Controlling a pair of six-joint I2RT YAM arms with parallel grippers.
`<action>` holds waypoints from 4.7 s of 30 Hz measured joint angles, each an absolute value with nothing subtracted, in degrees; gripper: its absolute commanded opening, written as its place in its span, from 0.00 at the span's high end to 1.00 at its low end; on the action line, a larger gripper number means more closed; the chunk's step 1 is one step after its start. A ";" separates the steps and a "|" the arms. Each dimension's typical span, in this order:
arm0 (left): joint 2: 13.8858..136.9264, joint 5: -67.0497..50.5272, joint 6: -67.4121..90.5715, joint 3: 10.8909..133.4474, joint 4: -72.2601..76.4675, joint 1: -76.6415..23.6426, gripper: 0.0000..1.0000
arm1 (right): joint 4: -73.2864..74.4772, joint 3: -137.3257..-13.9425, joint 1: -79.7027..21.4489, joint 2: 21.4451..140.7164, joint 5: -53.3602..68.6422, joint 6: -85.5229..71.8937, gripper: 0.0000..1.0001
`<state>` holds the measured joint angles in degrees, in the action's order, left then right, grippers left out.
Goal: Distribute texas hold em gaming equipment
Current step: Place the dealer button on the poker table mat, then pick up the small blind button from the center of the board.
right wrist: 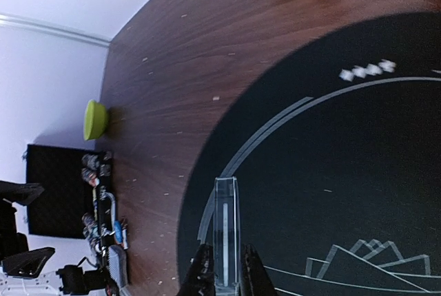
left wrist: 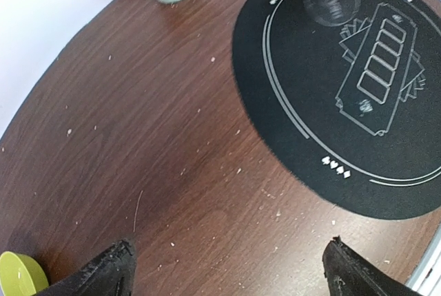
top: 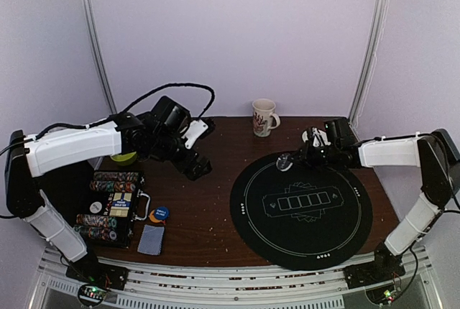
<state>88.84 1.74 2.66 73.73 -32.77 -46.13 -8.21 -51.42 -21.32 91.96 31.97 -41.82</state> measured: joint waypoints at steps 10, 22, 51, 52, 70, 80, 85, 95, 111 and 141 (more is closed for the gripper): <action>89.91 4.43 5.85 69.06 -32.91 -43.79 0.02 | -9.69 -45.10 -15.29 92.55 24.51 -41.60 1.00; 89.91 6.35 7.64 67.07 -34.17 -43.79 0.02 | -13.34 -45.60 -15.25 97.54 21.69 -44.12 0.60; 85.38 2.87 22.46 57.95 -51.53 -41.43 0.06 | 10.72 -58.04 -25.87 85.78 0.97 -26.61 0.44; 85.43 2.52 22.68 56.42 -51.46 -40.86 0.06 | 10.72 -58.02 -26.02 85.78 0.86 -26.41 0.44; 91.70 2.90 21.32 53.56 -43.31 -39.97 0.13 | 11.00 -57.43 -26.17 86.15 0.62 -24.95 0.44; 94.11 5.26 20.40 54.98 -42.15 -39.68 0.31 | 11.09 -56.95 -26.17 86.48 0.62 -24.21 0.44; 94.30 5.34 19.38 54.98 -41.98 -39.09 0.35 | 11.07 -56.95 -26.17 86.50 0.62 -24.12 0.44; 94.30 3.97 18.24 54.98 -41.69 -37.50 0.37 | 11.09 -56.95 -26.17 86.52 0.58 -23.75 0.44; 94.78 3.38 18.96 54.98 -42.28 -37.43 0.34 | 12.12 -56.95 -26.17 86.83 0.40 -23.24 0.44; 94.61 2.52 20.10 54.98 -43.16 -37.06 0.58 | 12.62 -57.04 -26.17 87.57 0.19 -22.35 0.44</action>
<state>94.61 2.52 20.10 54.98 -43.16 -37.06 12.62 -57.04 -26.17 87.57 0.19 -22.35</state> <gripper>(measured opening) 0.473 0.557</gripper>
